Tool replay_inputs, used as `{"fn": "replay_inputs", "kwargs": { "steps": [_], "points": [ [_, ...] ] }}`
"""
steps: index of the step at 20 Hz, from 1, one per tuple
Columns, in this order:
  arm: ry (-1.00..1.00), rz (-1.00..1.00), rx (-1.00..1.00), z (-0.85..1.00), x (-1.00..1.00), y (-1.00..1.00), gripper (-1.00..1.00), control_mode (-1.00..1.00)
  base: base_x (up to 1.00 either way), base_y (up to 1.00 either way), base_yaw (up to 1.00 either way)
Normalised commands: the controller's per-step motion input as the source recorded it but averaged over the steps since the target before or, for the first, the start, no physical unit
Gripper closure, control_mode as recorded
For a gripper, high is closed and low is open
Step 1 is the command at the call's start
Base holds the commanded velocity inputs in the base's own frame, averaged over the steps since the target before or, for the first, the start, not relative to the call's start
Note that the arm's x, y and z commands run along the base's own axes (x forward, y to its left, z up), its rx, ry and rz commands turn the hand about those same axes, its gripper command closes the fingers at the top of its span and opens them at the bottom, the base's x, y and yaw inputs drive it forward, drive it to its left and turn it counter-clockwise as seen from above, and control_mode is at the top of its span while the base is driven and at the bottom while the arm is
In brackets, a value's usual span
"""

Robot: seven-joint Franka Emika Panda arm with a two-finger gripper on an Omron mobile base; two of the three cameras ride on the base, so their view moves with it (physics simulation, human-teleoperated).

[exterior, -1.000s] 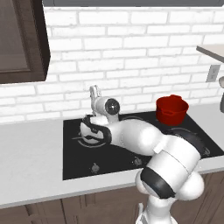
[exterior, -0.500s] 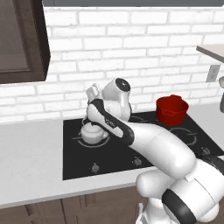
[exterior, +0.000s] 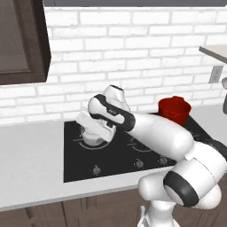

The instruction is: Pick the kettle from the counter and place it on a stove burner. Then turn the burner on.

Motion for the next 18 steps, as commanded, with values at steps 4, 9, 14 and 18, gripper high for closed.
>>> {"fn": "replay_inputs", "kwargs": {
  "steps": [4, 9, 14, 18],
  "points": [
    [0.10, 0.23, -0.27, -0.59, 0.00, 0.33, -1.00, -1.00, 0.00, 0.00, 0.00],
    [-0.02, 0.13, -0.21, -0.70, 0.00, 0.04, -1.00, -1.00, 0.00, 0.00, 0.00],
    [-0.06, 0.07, -0.24, -0.99, 0.00, -0.01, -1.00, -1.00, 0.00, 0.00, 0.00],
    [-0.09, 0.02, -0.11, -0.65, 0.00, -0.31, -1.00, -1.00, 0.00, 0.00, 0.00]
  ]
}}
